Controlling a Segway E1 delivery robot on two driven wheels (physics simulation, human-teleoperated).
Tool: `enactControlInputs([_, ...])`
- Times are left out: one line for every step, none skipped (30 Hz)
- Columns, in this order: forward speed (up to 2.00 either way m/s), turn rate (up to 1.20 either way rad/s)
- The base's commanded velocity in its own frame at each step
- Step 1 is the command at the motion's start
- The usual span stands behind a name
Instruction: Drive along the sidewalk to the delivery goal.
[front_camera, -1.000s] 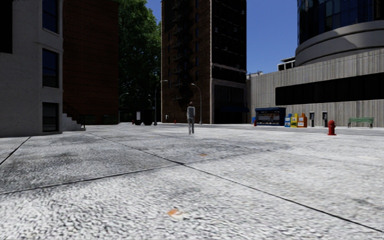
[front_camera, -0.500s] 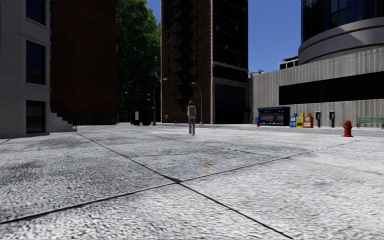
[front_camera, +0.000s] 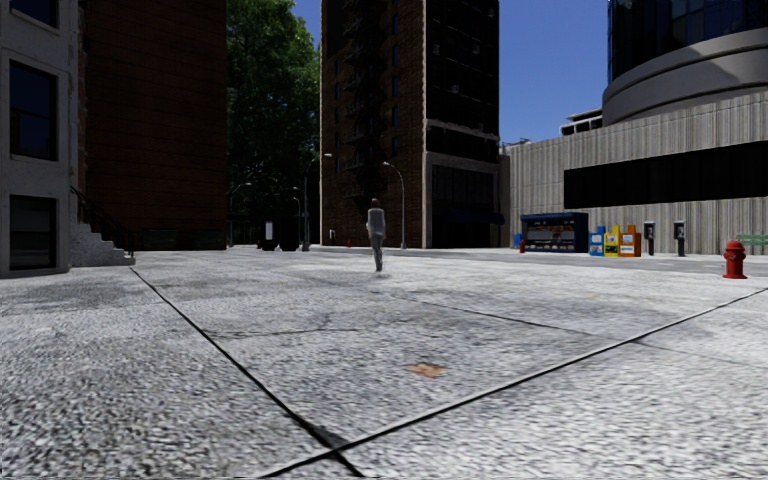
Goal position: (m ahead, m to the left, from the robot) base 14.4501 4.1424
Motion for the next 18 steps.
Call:
enactControlInputs([2.00, 0.00])
enactControlInputs([2.00, 0.00])
enactControlInputs([2.00, 0.00])
enactControlInputs([2.00, 0.00])
enactControlInputs([2.00, 0.00])
enactControlInputs([2.00, 0.00])
enactControlInputs([2.00, 0.00])
enactControlInputs([2.00, 0.00])
enactControlInputs([2.00, 0.00])
enactControlInputs([2.00, 0.00])
enactControlInputs([2.00, 0.00])
enactControlInputs([2.00, 0.00])
enactControlInputs([2.00, 0.00])
enactControlInputs([2.00, 0.00])
enactControlInputs([2.00, 0.00])
enactControlInputs([2.00, 0.00])
enactControlInputs([2.00, 0.00])
enactControlInputs([2.00, 0.00])
